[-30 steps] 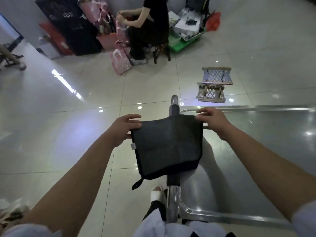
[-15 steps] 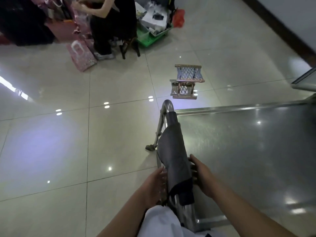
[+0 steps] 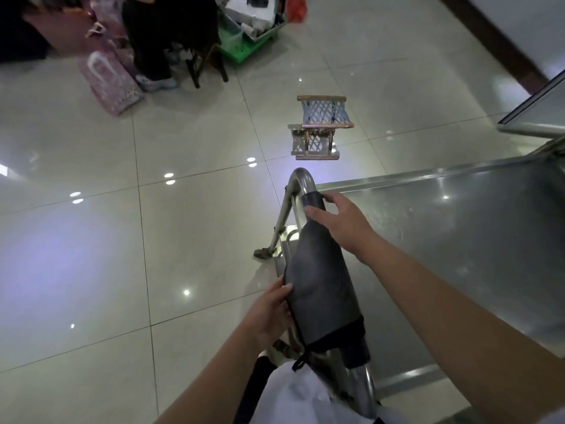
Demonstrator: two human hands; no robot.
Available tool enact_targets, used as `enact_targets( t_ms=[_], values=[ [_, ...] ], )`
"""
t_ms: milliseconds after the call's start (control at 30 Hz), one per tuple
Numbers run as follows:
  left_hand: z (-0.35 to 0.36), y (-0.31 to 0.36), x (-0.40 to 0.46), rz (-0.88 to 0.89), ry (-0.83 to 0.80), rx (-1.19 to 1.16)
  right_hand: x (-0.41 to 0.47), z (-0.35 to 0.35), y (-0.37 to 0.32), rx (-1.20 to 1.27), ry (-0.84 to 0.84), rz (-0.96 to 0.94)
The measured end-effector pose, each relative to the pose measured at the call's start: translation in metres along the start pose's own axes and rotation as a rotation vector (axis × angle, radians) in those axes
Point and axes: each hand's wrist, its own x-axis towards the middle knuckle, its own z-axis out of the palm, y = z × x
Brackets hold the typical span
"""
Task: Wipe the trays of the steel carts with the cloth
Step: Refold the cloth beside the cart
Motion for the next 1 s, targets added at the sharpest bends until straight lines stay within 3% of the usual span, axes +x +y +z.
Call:
enact_targets(
  t_ms=[133, 300, 500, 767, 1000],
  values=[
    [-0.010, 0.004, -0.007, 0.031, -0.011, 0.004, 0.008, 0.010, -0.020, -0.299, 0.076, 0.039],
    [-0.031, 0.016, -0.016, 0.169, -0.066, -0.068, 0.019, 0.011, -0.030, -0.087, 0.102, 0.060],
    [-0.029, 0.050, -0.025, 0.285, -0.047, -0.105, 0.021, 0.016, -0.028, -0.056, 0.122, 0.073],
    [-0.035, 0.005, 0.004, 0.039, 0.081, 0.033, 0.024, 0.020, -0.018, 0.043, 0.141, 0.093],
    [-0.023, -0.020, 0.008, -0.005, 0.042, 0.144, 0.029, 0.018, -0.014, 0.152, 0.108, 0.107]
  ],
)
